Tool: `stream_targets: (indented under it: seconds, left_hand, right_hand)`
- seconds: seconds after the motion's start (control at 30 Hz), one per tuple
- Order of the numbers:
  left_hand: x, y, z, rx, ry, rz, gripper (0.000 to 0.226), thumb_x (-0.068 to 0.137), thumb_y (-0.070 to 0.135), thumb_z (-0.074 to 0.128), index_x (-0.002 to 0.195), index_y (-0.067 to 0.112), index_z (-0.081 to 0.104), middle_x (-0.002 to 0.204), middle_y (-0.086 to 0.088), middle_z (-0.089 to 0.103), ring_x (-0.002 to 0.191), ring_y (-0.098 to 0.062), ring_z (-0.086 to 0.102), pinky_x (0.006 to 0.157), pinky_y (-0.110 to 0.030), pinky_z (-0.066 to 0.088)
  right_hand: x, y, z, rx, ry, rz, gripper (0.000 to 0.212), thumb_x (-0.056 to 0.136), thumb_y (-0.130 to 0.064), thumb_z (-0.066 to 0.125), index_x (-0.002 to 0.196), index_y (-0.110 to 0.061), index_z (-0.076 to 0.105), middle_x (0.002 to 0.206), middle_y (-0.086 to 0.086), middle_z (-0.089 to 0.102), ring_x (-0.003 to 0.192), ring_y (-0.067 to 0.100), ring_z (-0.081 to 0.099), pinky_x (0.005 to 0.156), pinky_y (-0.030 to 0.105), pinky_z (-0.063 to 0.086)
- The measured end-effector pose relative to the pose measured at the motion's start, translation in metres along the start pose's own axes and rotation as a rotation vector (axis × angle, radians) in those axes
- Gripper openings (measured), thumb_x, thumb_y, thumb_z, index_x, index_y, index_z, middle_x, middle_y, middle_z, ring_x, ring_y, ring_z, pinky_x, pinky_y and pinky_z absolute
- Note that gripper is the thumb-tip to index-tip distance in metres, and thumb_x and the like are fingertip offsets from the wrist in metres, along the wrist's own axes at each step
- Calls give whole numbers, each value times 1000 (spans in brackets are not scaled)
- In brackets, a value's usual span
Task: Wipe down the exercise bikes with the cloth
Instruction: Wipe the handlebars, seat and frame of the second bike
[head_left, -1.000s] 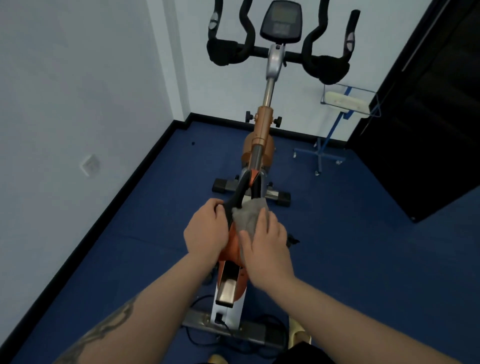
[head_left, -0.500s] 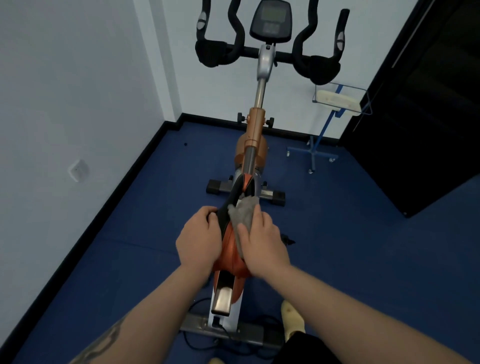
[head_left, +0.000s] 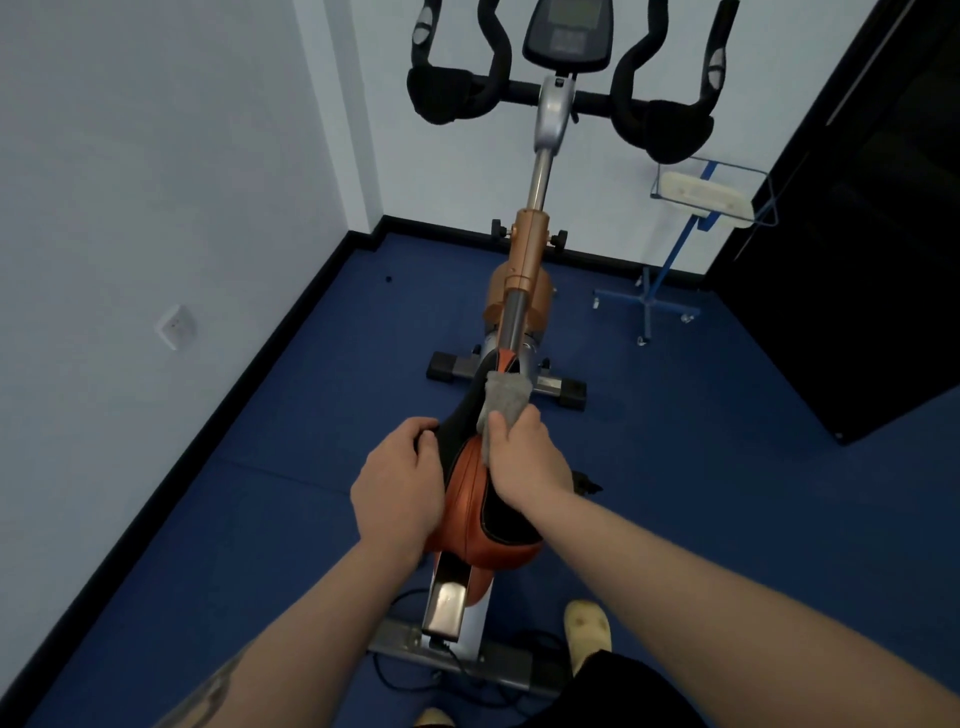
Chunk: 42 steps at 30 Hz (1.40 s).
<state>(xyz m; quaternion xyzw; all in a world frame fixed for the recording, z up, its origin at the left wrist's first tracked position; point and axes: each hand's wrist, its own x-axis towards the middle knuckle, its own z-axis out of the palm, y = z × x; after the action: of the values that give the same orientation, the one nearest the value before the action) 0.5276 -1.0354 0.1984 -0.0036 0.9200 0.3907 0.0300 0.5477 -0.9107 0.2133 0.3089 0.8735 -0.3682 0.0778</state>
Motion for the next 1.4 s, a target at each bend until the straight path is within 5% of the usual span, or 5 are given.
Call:
stream_targets:
  seconds: [0.13, 0.33, 0.63, 0.9, 1.4]
  left_hand:
    - [2, -3, 1, -1, 13, -3, 27, 101, 29, 41, 115, 35, 64, 98, 16, 65, 83, -3, 56, 65, -25, 38]
    - [1, -3, 1, -24, 23, -7, 27, 101, 27, 42, 114, 34, 65, 97, 18, 64, 84, -3, 55, 66, -26, 39]
    - [-6, -1, 2, -282, 247, -170, 23, 95, 15, 47, 96, 29, 66, 98, 10, 66, 90, -12, 61, 74, -36, 48]
    - [-18, -25, -2, -383, -8, -91, 19, 101, 39, 47, 115, 29, 56, 108, 10, 61, 96, -1, 56, 75, -19, 42]
    - [-48, -47, -12, -632, -333, -112, 91, 71, 47, 73, 138, 19, 18, 135, 3, 44, 120, -4, 52, 91, -17, 51]
  right_hand:
    - [-19, 17, 6, -132, 51, -219, 67, 102, -49, 26, 156, -17, 3, 152, 10, 31, 124, 27, 48, 88, 39, 46]
    - [66, -10, 2, 508, 13, 32, 52, 104, -44, 28, 147, -15, 30, 142, 9, 49, 120, 27, 52, 100, 35, 41]
    - [75, -12, -2, -539, -97, -886, 47, 101, -49, 31, 115, -22, 67, 128, -4, 60, 134, 19, 35, 116, 45, 12]
    - [76, -48, -17, -1046, -95, -985, 39, 105, -36, 25, 121, -32, 60, 117, 3, 66, 109, 30, 56, 96, 44, 37]
    - [48, -57, 4, -726, -554, -969, 44, 103, -53, 25, 121, -31, 59, 127, -2, 62, 113, 24, 57, 92, 39, 40]
